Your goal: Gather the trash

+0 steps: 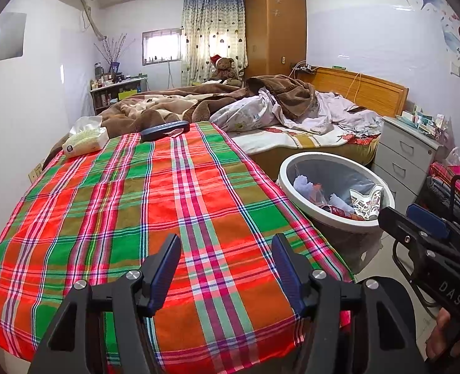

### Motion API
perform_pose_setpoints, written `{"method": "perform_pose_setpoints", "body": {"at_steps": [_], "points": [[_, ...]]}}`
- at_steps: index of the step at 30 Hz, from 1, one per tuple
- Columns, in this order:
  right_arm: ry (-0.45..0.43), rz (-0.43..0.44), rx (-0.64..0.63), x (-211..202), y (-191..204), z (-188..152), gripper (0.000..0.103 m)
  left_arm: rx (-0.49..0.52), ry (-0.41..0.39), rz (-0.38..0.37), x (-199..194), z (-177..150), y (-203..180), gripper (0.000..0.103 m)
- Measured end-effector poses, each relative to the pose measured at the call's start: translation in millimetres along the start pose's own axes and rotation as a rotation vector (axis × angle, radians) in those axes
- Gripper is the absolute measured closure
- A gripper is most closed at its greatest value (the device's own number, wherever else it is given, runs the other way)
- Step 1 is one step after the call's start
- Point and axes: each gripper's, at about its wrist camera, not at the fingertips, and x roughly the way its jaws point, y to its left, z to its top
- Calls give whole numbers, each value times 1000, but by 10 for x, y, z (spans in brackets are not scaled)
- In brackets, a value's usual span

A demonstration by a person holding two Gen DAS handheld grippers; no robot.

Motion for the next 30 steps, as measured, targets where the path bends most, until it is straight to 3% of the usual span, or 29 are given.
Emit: {"method": "perform_pose_setpoints", "body": {"at_steps": [30], "points": [[-8,3,0,-40,10,-7,39,-1,-4,5,-7,-22,-22,43]]}}
